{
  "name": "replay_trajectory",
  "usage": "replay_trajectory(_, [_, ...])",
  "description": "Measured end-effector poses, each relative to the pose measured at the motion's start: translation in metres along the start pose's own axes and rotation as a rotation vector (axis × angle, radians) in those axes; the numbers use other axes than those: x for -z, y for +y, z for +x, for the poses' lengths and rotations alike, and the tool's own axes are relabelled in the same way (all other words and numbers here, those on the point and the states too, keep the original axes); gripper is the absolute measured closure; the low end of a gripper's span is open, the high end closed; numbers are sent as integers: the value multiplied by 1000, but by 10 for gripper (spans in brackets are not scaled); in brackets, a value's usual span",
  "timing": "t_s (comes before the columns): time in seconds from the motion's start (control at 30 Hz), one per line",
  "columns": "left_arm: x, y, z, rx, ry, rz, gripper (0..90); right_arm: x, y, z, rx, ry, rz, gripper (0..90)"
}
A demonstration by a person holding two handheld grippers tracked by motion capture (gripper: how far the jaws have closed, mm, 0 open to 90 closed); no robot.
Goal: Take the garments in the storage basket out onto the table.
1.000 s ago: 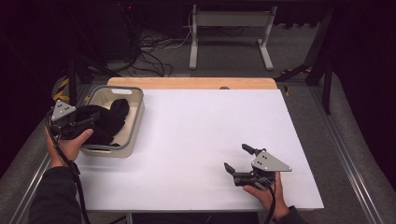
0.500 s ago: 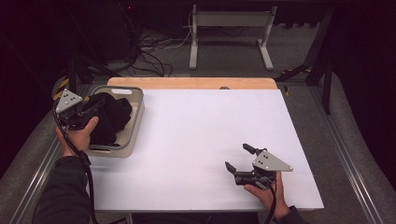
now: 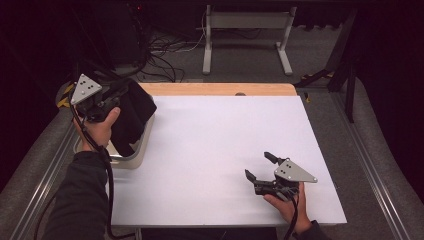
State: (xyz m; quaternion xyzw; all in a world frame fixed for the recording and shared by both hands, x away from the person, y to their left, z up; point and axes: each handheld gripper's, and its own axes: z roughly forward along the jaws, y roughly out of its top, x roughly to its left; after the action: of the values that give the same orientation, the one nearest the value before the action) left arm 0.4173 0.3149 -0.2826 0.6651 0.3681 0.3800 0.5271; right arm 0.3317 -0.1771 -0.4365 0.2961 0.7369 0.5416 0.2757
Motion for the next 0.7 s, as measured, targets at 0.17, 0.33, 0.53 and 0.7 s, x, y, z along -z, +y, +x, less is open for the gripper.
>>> replay_trajectory(0.17, [-7,25,-18,-15,-49,-47,850,1,0,-2,-3,-10,0,140])
replay_trajectory(0.33, [-15,42,-36,-42,-88,-70,850,1,0,-3,-5,-11,-1,140])
replay_trajectory(0.53, [-32,69,-70,-84,-173,-96,851,2,0,-6,-9,-20,-2,140])
replay_trajectory(0.7, [-40,80,-90,-98,-224,-115,851,3,-1,-7,-14,-27,-3,140])
